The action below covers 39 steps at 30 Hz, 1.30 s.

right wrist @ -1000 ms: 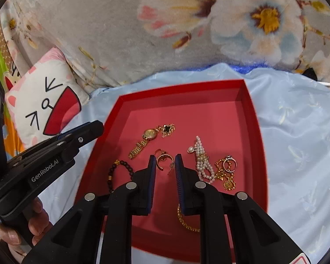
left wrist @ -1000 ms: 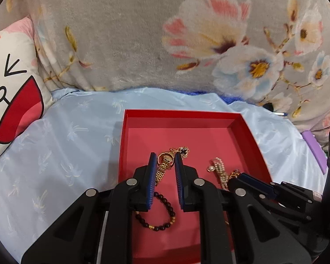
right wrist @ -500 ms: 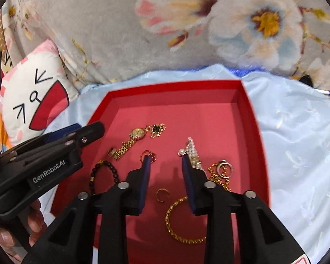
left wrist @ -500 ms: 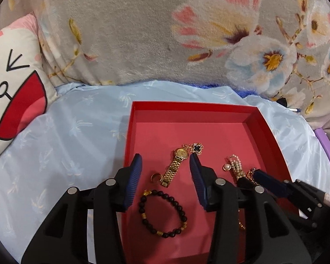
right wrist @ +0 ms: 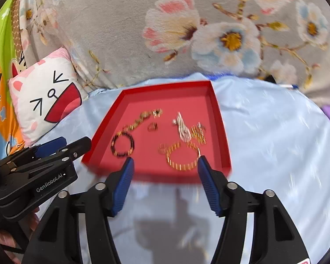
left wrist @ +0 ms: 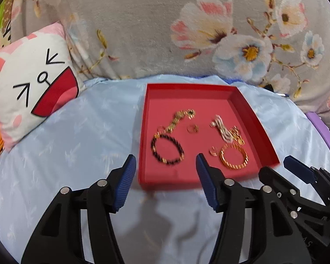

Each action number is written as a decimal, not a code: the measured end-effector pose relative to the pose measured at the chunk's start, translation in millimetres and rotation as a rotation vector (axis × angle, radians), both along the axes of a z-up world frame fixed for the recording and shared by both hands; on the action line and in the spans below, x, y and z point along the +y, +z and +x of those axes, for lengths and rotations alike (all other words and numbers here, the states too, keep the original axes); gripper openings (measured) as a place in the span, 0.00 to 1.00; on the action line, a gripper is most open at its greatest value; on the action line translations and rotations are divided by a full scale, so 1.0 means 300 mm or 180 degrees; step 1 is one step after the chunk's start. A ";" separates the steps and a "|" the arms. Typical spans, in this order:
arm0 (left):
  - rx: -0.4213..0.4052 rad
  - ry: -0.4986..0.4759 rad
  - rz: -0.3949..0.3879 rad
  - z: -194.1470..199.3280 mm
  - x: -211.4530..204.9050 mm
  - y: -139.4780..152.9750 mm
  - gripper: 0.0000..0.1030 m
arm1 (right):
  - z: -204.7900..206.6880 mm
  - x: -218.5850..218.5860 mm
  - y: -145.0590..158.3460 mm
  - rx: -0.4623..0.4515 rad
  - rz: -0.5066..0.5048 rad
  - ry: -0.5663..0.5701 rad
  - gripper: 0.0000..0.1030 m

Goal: Organize jewelry

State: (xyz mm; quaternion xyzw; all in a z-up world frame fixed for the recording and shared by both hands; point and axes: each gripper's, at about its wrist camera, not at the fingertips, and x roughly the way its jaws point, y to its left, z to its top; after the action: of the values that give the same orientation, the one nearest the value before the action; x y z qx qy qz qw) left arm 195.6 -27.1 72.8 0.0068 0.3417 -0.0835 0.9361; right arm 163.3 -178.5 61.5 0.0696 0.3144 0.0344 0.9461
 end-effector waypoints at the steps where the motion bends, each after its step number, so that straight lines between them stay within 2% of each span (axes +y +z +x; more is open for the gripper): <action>1: 0.0010 0.0002 0.0000 -0.024 -0.001 -0.007 0.55 | -0.035 0.000 -0.011 0.0014 -0.0009 -0.0024 0.59; 8: 0.0131 0.0000 0.0083 -0.196 -0.007 -0.099 0.58 | -0.218 0.023 -0.090 0.0118 -0.0246 -0.0152 0.60; 17: 0.0242 0.0099 0.0223 -0.333 0.006 -0.229 0.60 | -0.351 0.011 -0.190 0.0275 -0.0185 -0.0295 0.63; 20: 0.0290 0.0133 0.0243 -0.346 0.008 -0.256 0.60 | -0.367 0.011 -0.213 0.0297 -0.0212 -0.0331 0.63; 22: 0.0226 0.0140 0.0244 -0.355 0.007 -0.250 0.60 | -0.372 0.013 -0.219 0.0308 -0.0217 -0.0345 0.63; 25: 0.0168 0.0149 0.0304 -0.365 -0.003 -0.247 0.66 | -0.379 0.011 -0.215 0.0276 -0.0224 -0.0372 0.64; 39: 0.0234 0.0242 0.0294 -0.354 0.012 -0.255 0.66 | -0.374 0.021 -0.217 0.0306 -0.0339 -0.0439 0.68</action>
State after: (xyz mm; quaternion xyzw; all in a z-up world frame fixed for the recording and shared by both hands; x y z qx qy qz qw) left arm 89.3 -23.6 -3.8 0.0339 0.3794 -0.0323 0.9241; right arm 51.1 -172.2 -3.5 0.0422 0.3553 -0.0509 0.9324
